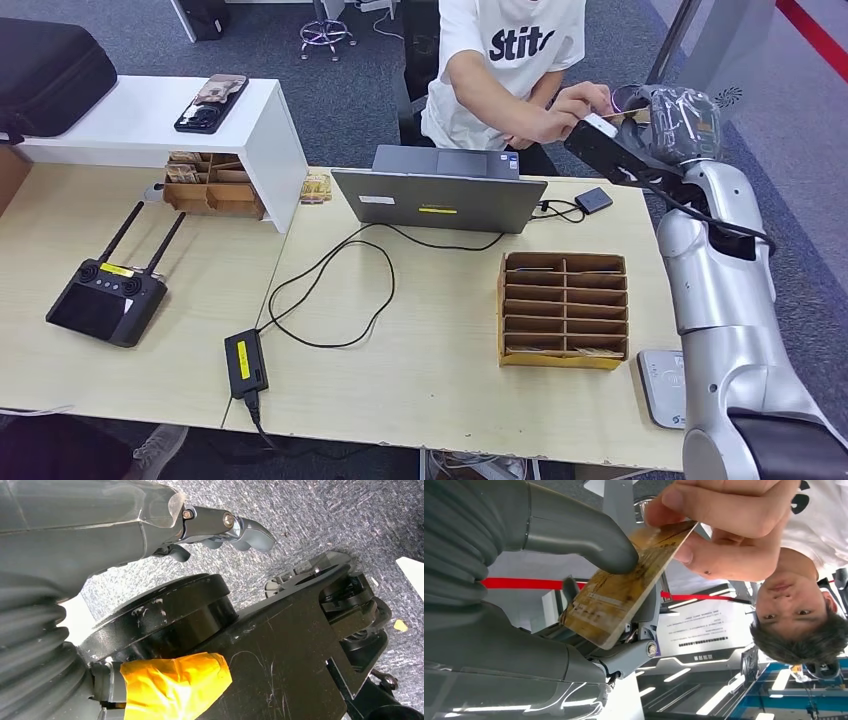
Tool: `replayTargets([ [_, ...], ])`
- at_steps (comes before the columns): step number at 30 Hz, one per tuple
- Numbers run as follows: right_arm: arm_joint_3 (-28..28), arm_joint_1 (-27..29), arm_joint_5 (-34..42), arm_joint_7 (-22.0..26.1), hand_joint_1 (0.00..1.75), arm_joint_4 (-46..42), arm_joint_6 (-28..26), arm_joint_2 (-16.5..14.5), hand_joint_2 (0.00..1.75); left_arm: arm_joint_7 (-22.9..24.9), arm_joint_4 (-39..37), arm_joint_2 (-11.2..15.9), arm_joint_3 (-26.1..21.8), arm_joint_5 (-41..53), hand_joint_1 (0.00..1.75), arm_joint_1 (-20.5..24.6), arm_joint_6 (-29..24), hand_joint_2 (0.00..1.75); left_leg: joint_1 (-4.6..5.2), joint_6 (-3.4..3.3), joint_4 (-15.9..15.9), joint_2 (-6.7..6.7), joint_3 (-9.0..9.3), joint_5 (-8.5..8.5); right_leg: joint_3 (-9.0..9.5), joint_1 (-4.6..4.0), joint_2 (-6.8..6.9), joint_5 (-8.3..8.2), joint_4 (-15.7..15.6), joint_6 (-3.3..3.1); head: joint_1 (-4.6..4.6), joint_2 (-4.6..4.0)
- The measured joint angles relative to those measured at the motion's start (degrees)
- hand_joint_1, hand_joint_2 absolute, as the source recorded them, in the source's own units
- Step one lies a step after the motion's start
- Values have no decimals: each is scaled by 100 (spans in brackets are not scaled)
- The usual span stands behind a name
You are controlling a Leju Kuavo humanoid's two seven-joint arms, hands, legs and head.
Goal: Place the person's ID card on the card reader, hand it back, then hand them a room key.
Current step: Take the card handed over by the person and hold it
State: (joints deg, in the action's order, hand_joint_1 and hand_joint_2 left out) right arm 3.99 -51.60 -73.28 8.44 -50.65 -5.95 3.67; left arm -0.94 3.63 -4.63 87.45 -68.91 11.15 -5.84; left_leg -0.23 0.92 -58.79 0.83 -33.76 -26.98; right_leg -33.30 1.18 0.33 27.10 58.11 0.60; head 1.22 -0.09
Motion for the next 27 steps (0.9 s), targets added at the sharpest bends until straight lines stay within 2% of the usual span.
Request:
replayTargets([
  [18,39,9,-68,13,175,-20,-28,-21,175,0,0,0,0,9,0,0,1,175,0,0,0,-1,1,0,0,0,-1,0,0,0,0,0],
  [27,160,237,43,99,175,-423,-111,-21,175,8,0,0,0,-47,0,-1,0,175,0,0,0,0,1,0,-1,0,0,0,-1,0,0,0],
])
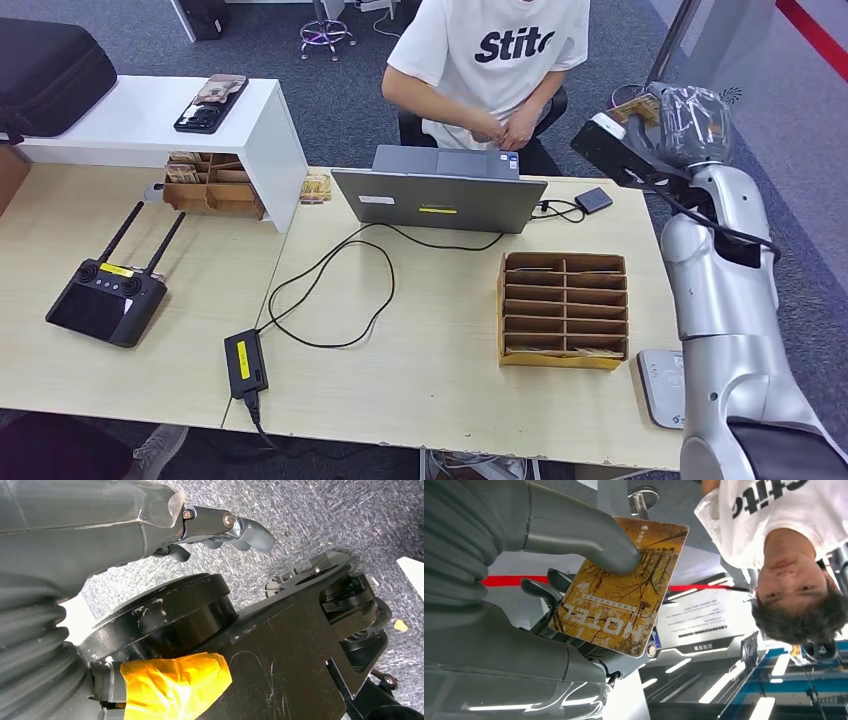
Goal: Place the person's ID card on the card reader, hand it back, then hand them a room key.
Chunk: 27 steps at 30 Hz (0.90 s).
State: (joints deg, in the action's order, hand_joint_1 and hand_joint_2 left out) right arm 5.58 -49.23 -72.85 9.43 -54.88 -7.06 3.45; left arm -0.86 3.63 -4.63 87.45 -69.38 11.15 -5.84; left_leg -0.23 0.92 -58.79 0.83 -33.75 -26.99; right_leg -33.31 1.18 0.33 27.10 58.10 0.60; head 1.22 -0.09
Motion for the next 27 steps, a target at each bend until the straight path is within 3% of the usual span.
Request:
replayTargets([
  [1,24,49,22,26,175,-69,-14,0,175,1,0,0,0,-11,0,0,0,175,0,0,0,0,0,0,0,0,0,0,0,0,0,0],
  [5,75,197,42,86,175,-267,-31,2,0,3,0,0,0,-33,0,-1,-1,175,0,0,0,-1,1,0,-1,0,-2,0,0,0,0,0],
  [9,148,545,225,324,175,-623,-265,30,0,5,0,-3,0,-139,0,-7,-14,175,-1,0,0,3,2,0,0,0,2,1,-2,0,0,0],
  [16,596,1820,1162,873,175,-1781,-333,30,0,11,0,-11,-1,-471,0,-33,-96,175,0,-7,0,9,-2,-8,0,0,7,5,-4,4,1,1],
  [20,910,2642,2235,1304,175,-2556,90,-18,175,-13,0,-23,-2,-702,0,-61,-141,175,0,-13,1,12,-4,-13,2,0,11,12,-7,9,1,1],
  [23,1146,3177,2784,1496,175,-3092,261,-69,175,-15,0,-32,-2,-816,0,-72,-157,175,1,-10,1,11,-4,-17,2,0,11,13,-7,11,1,0],
  [27,1394,3562,2917,1536,175,-3539,320,-102,175,-10,0,-35,-2,-860,0,-74,-160,175,1,-10,1,5,-3,-18,2,1,7,14,-7,11,0,0],
])
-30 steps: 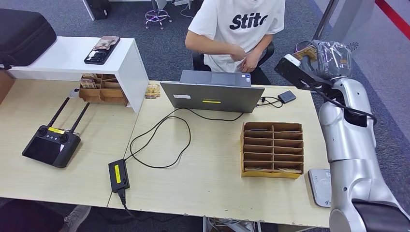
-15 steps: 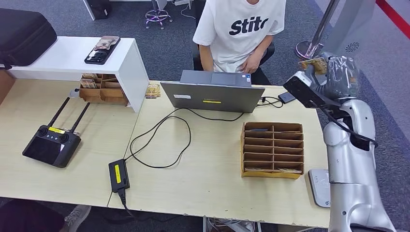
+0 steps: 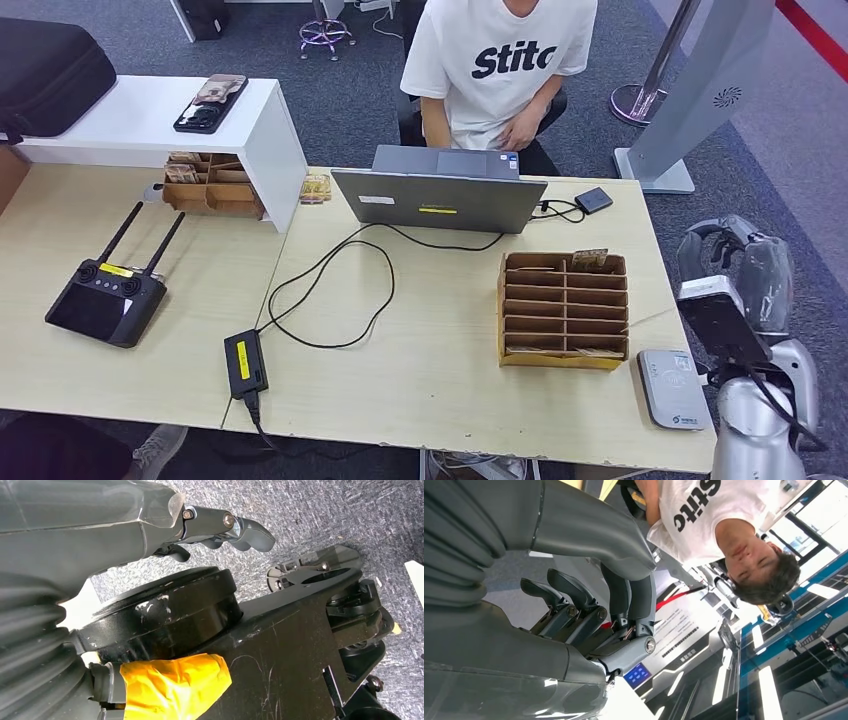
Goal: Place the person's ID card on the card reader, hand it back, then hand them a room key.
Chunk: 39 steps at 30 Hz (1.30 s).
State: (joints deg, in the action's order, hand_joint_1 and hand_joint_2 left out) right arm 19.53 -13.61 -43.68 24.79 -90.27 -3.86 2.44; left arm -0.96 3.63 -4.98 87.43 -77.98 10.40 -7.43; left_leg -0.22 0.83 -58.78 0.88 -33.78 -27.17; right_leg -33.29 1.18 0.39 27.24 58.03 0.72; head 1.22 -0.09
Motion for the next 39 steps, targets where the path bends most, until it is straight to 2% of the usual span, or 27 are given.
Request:
replayTargets([
  [10,239,215,93,-2,175,-338,33,-51,175,0,0,-3,0,-35,0,-2,-7,175,0,0,0,-2,4,1,1,0,-3,0,0,0,1,0],
  [19,857,592,1157,150,175,-474,629,-190,175,-62,0,-33,0,-227,0,-28,-41,175,1,-3,0,0,2,-3,1,2,-2,3,-1,3,0,1],
  [26,1207,734,1193,231,175,-504,744,-309,175,-52,0,-39,2,-280,0,-29,-48,175,2,-3,0,-3,3,-3,1,3,-3,3,0,3,1,0],
  [39,1340,812,1228,248,175,-505,818,-399,175,-59,0,-50,2,-293,0,-29,-48,175,2,-4,0,-4,3,-3,1,3,-4,3,0,3,0,1],
])
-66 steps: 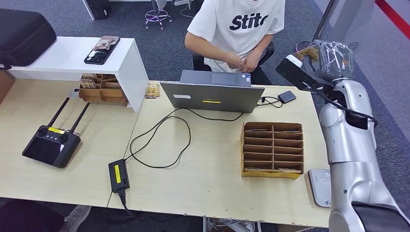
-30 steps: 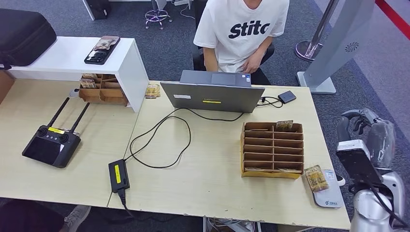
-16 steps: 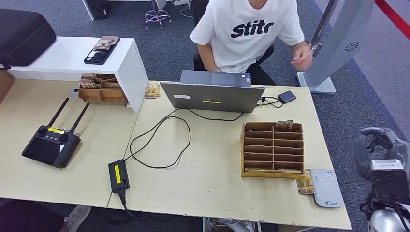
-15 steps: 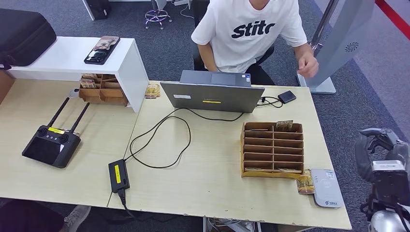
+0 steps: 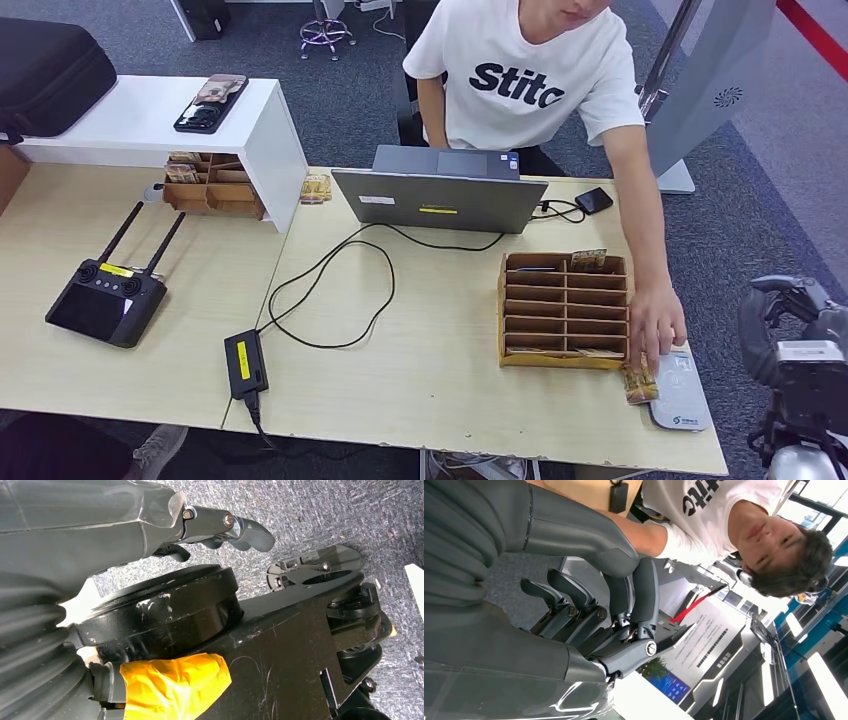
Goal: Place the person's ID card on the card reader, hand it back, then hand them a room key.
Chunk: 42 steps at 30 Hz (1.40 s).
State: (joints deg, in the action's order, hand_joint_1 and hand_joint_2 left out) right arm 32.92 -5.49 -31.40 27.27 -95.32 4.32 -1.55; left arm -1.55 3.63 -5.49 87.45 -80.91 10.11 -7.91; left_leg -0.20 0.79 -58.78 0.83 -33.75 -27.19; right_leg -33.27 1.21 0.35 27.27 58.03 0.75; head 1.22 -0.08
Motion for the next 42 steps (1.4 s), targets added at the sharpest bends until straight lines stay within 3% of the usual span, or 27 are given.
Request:
replayTargets([
  [4,8,24,180,29,171,0,129,-14,175,2,0,0,0,-11,0,-1,2,175,0,0,0,0,0,0,0,0,0,0,0,0,1,-1],
  [8,37,51,388,49,8,2,263,-37,175,5,0,-1,0,-7,0,-2,4,175,0,0,0,0,0,0,0,0,0,0,0,0,0,-1],
  [9,41,56,431,51,0,2,290,-47,175,5,0,-1,0,-3,0,-2,4,175,0,0,0,0,0,0,0,0,0,0,0,0,1,-1],
  [24,51,78,570,46,0,-87,395,-160,175,4,0,-2,0,7,0,-1,4,175,1,0,0,-1,0,0,0,1,0,0,0,0,0,0],
  [28,13,87,542,-7,0,-172,420,-185,0,11,0,-4,0,1,0,-1,9,175,1,0,0,-1,0,0,1,1,0,0,1,0,1,0],
  [32,-156,28,218,-255,0,-219,332,-189,175,15,0,-3,0,52,0,2,29,175,1,0,1,-2,-3,0,3,1,-1,0,2,0,1,-1],
  [42,-997,-1025,-949,-1025,0,130,-102,74,175,4,0,11,0,432,0,25,105,175,2,2,0,-14,6,3,5,3,-13,-5,5,-1,1,-1],
])
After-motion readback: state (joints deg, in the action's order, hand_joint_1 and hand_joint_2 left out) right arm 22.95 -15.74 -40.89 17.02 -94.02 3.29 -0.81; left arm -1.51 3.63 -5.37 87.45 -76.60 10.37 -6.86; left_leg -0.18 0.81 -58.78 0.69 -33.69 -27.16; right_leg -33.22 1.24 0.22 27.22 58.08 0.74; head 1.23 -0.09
